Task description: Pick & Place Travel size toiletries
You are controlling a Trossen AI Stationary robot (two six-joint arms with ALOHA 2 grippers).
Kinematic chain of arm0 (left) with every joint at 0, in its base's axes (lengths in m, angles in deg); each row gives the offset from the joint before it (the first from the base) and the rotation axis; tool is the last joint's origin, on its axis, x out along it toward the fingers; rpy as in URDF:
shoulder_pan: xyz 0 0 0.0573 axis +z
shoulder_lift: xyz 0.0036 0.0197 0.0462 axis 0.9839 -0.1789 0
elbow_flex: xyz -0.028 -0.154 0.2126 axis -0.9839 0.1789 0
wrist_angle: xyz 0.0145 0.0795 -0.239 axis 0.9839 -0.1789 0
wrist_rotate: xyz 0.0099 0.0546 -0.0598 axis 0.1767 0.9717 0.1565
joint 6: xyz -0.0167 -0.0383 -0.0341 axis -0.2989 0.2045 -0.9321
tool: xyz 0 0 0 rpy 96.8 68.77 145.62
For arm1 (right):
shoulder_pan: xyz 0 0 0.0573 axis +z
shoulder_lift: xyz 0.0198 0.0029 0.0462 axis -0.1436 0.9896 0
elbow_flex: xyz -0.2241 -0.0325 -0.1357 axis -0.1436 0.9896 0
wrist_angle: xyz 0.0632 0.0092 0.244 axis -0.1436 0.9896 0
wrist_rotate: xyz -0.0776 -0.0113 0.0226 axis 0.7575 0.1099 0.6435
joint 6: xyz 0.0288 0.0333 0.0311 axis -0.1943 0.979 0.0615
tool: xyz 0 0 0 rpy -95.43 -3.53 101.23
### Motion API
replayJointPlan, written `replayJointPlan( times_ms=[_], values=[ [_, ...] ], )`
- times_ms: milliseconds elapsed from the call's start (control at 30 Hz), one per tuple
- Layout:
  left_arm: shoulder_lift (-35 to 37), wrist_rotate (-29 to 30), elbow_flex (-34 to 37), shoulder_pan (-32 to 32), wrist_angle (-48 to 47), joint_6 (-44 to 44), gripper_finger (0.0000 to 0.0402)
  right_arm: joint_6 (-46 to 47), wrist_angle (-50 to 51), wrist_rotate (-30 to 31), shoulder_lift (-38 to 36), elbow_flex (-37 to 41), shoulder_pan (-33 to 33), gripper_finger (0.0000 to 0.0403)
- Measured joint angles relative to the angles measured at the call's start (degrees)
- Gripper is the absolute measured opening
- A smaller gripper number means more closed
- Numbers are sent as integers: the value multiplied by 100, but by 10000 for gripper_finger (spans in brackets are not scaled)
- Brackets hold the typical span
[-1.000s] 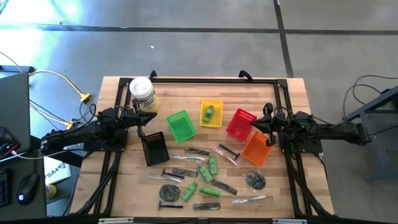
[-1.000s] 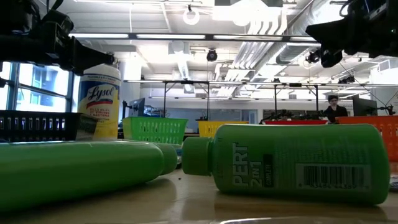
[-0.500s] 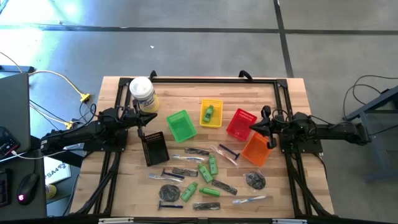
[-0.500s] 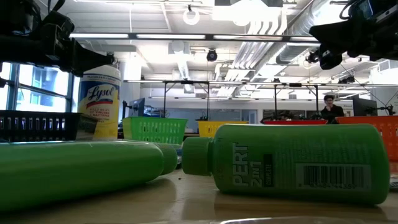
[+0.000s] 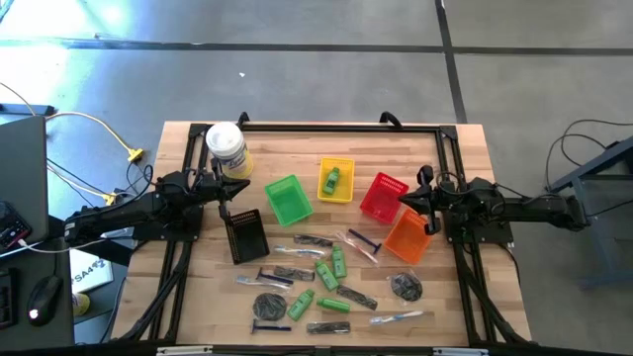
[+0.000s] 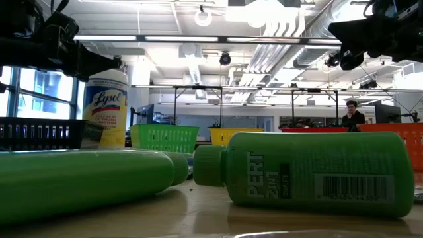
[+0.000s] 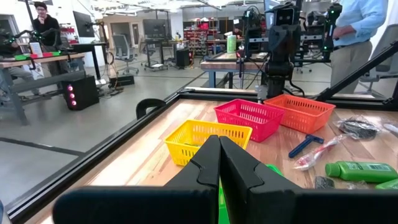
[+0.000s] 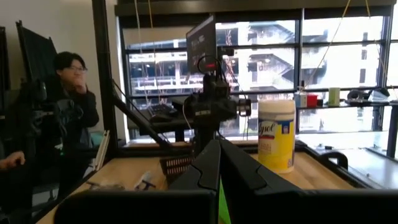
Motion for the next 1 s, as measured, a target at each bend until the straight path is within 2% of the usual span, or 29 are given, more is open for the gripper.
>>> replayJointPlan(
  times_ms=[1000],
  values=[
    [0, 2, 0, 0, 0, 0, 0, 269, 43, -9, 0, 13, 0, 3]
  ],
)
